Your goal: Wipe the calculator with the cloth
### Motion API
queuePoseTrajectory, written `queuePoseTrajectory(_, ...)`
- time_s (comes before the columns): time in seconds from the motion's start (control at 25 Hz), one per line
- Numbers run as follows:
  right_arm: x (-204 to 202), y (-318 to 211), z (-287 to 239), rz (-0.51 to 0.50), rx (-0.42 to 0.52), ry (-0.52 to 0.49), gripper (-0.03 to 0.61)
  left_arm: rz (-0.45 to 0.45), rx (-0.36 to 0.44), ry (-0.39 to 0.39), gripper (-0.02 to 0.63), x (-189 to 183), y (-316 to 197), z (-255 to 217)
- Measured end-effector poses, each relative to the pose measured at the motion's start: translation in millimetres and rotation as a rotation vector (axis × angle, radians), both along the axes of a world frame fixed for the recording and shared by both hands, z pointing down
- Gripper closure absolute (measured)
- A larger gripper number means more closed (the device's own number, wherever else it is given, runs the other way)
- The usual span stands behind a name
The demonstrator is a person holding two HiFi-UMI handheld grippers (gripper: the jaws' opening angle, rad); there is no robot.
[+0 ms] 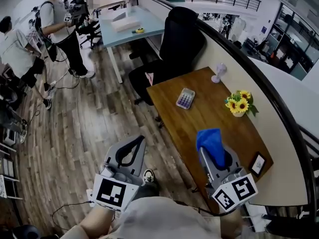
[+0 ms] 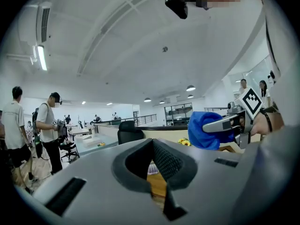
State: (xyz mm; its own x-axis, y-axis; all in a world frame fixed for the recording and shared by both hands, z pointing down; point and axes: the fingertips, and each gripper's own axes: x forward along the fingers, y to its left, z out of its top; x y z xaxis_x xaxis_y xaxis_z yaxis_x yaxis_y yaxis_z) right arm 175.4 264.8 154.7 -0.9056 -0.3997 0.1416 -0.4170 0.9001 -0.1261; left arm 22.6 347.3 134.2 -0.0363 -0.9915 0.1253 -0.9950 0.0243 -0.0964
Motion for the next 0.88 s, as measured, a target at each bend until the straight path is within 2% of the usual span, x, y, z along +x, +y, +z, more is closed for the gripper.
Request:
queuePoseTrajectory(0.24,-71.7,-44.7,10.5,0.064,-0.023,0.029,0.439,0.061,-0.007,0.016,0.611,-75.6,-47.3,5.8)
queuePoseTrajectory(0.44,-116.2,-70.1,20.4,0.088,-0.034,0.052,0.439,0.099,-0.008,0.019,0.611,-119.9,-76.1,13.6)
queuePoseTrajectory(0.72,-137.5,-106.1,37.3,0.136,-0.067,0.106,0.439,0.162,-0.033,0.05,0.611,-142.9,-118.0,25.6)
queuePoseTrajectory(0.88,-137.5,-137.4,46.4,0.179,-0.077,0.097,0.439,0.192,-0.046,0.037,0.611,-149.1,-151.9,30.3)
